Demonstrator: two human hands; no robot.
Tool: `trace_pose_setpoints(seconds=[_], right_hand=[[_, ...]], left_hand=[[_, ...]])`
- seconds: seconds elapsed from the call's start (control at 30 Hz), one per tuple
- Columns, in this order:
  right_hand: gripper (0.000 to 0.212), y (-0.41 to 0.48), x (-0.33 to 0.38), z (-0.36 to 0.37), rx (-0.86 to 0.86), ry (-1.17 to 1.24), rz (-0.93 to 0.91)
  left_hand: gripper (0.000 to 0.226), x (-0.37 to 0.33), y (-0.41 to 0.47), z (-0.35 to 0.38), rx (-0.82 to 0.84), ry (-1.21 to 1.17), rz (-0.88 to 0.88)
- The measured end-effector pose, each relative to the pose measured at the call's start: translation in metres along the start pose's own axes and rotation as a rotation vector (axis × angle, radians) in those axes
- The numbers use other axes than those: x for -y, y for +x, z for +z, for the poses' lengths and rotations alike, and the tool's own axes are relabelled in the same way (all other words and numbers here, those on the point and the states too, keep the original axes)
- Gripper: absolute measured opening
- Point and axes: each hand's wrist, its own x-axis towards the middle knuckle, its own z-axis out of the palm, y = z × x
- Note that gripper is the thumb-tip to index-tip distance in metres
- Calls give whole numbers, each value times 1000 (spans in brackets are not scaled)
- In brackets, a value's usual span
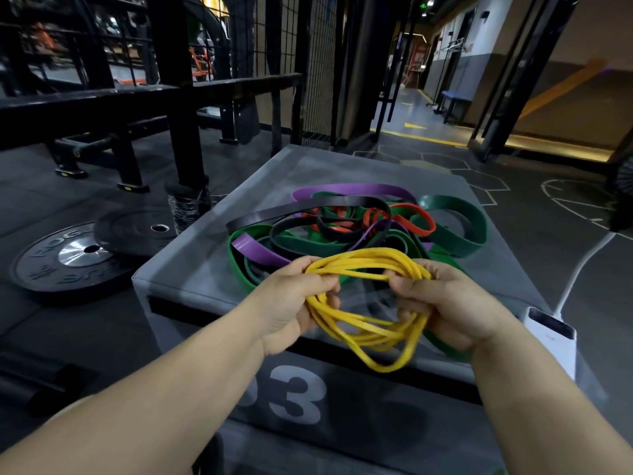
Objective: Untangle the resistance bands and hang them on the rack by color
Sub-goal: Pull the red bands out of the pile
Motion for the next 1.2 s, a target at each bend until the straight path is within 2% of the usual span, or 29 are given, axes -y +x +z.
trace_pose_setpoints(seconds=[0.07, 0.13, 0.23, 0.3, 0.37, 0.43, 0.57, 0.67, 0.73, 0.83, 0.9, 1.0, 1.07, 1.13, 1.2], right_hand=[[8, 2, 2, 0, -98, -18, -26], [15, 2, 3, -1, -169, -26, -25], [11, 2, 1, 3, -193, 3, -46], [12, 2, 0, 4, -158, 36, -60], [20, 0, 1, 2, -78, 14, -44], [22, -2, 3, 0, -24, -70, -10], [6, -1, 1, 5, -127, -148, 34], [24, 1, 1, 7, -187, -100, 35], [28, 0, 2, 8, -172, -107, 24], [19, -2, 1, 13, -90, -183, 12], [17, -2, -2, 16, -33, -224, 31], [23, -3, -2, 22, 64, -298, 31], [33, -3, -1, 25, 116, -343, 27], [32, -3, 1, 27, 177, -323, 41], [26, -3, 3, 27, 264, -323, 46]], left_hand=[[10, 2, 0, -3, 32, 131, 10], [22, 1, 1, -6, 64, 311, 7], [24, 2, 1, -6, 62, 486, 27], [14, 3, 1, -4, 0, 486, 54], [6, 1, 2, -5, -56, 348, 39], [8, -1, 3, -6, -89, 227, 26], [11, -1, 2, -6, -68, 232, 14], [13, 2, 3, -9, -41, 395, 3], [33, 4, 4, -14, -5, 572, -4], [99, 6, 3, -19, 48, 697, -49], [121, 7, 4, -18, 92, 730, -13], [116, 2, 1, -13, 201, 771, 133], [104, 0, 0, -14, 269, 789, 162], [80, -3, -2, -12, 295, 792, 118], [43, -4, -2, -10, 289, 816, 111]])
